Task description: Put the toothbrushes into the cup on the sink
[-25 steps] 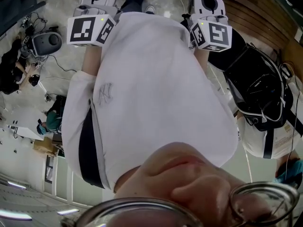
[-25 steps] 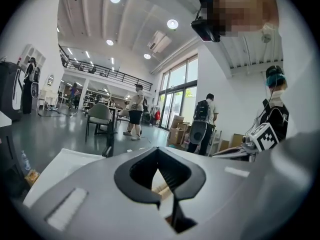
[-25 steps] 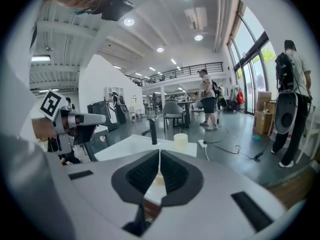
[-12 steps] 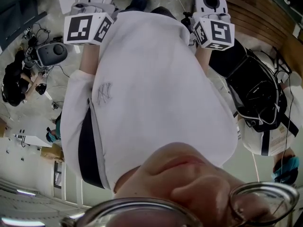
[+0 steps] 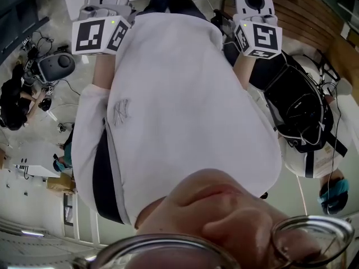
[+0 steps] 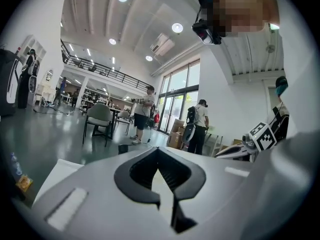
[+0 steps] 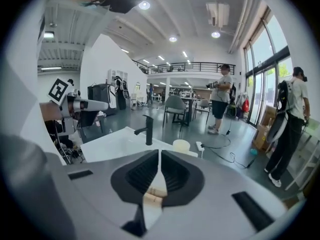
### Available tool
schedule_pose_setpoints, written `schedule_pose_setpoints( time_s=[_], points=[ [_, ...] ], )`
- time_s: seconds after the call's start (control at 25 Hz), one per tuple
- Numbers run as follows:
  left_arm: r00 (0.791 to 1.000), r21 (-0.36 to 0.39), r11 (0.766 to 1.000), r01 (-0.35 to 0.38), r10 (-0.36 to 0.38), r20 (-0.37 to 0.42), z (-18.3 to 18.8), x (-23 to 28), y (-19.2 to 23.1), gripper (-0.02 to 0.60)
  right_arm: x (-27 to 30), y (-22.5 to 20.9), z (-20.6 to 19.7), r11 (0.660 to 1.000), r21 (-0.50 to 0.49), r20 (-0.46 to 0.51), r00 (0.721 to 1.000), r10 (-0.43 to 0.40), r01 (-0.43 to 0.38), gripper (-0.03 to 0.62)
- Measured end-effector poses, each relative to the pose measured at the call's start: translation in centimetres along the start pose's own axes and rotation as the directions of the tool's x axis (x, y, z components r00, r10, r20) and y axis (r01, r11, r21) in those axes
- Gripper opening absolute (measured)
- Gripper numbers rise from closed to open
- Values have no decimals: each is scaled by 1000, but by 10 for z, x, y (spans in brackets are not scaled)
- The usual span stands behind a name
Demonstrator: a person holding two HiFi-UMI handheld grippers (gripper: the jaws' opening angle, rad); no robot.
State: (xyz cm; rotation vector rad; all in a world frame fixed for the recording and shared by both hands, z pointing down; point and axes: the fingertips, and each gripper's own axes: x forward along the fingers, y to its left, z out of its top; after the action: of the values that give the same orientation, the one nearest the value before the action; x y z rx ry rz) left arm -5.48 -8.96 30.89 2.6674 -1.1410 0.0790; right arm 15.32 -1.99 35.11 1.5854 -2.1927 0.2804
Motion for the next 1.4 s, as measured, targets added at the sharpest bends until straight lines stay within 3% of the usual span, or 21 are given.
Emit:
schedule_pose_setpoints(
  time_s=[0.24,0.36,0.44,0.6,0.84,1.04,1.16,1.32,1.4],
  points=[
    [999,-13,999,-51,52,16,5,-6,13,2,16,-2,1,996,-44,-49,996,73,-76,15],
    [997,-12,997,-75,75,26,11,-12,16,2,22,-2,2,985,-124,-95,990,106,-118,98],
    [996,-14,996,-88,88,29,14,-17,19,2,28,-2,2,973,-186,-127,985,117,-140,107],
    [994,-20,994,-109,110,28,19,-33,25,2,35,10,0,931,-305,-211,967,141,-202,110],
    [989,-6,991,-137,137,50,36,-63,34,2,42,42,-8,857,-396,-314,925,211,-330,110],
    [988,-8,990,-144,145,50,37,-62,50,2,71,58,-28,790,-431,-434,867,244,-437,110],
    [989,-17,990,-143,144,44,30,-51,65,2,98,67,-47,722,-446,-521,809,271,-529,110],
    [988,-34,988,-149,150,25,18,-28,85,2,130,72,-78,551,-511,-647,717,257,-659,110],
    [987,-45,987,-157,157,14,11,-15,97,2,146,71,-94,481,-519,-694,677,244,-706,110]
  ],
)
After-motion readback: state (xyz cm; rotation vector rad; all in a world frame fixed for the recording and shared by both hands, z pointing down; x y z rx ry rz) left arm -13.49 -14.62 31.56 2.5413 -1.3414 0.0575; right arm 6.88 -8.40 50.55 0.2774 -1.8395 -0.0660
